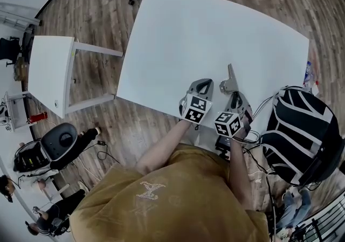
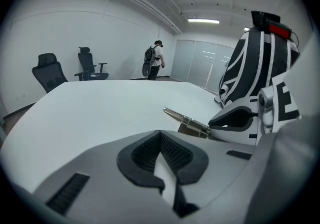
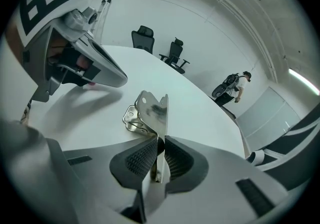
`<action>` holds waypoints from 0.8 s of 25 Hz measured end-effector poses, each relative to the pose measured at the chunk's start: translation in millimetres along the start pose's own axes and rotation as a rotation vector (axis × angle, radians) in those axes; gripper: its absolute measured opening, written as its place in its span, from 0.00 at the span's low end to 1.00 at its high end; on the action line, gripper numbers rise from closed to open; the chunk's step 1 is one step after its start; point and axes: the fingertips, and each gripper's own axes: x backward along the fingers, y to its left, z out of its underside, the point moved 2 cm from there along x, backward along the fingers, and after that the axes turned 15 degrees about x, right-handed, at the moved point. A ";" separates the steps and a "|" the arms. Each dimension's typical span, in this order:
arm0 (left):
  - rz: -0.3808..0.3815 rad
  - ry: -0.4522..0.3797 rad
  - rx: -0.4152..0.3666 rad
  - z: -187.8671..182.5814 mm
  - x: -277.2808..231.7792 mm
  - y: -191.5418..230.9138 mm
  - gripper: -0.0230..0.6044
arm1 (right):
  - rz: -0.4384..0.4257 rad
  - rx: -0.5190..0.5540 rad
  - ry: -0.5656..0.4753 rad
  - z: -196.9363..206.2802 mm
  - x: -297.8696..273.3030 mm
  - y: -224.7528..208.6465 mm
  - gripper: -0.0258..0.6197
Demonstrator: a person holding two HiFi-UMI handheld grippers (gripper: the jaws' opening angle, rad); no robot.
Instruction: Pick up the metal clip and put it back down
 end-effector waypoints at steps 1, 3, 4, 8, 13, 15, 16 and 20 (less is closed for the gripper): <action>0.002 0.001 -0.001 -0.2 0.2 -0.4 0.05 | 0.002 -0.001 -0.001 0.2 0.1 -0.1 0.09; 0.004 0.003 -0.001 -0.6 0.8 -0.3 0.05 | 0.000 -0.008 -0.002 -0.3 0.3 -0.4 0.09; 0.005 0.004 -0.001 -0.6 1.1 0.1 0.05 | -0.004 -0.015 -0.002 -0.9 0.4 -0.5 0.09; 0.008 0.012 -0.001 -0.3 1.7 -0.1 0.05 | -0.014 -0.044 0.005 -1.0 1.2 -2.2 0.09; 0.016 0.009 0.001 -1.2 1.2 -1.0 0.05 | -0.030 -0.083 -0.009 0.7 3.9 -3.0 0.10; 0.023 0.015 0.005 -0.4 0.5 -1.4 0.05 | -0.033 -0.096 -0.031 -0.6 6.7 -3.8 0.11; 0.027 0.017 0.007 -0.3 0.2 -1.9 0.05 | -0.039 -0.105 -0.041 -1.1 7.8 -3.9 0.11; 0.032 0.017 0.010 -2.5 1.9 -4.1 0.05 | -0.085 -0.151 -0.044 0.7 7.6 -1.2 0.14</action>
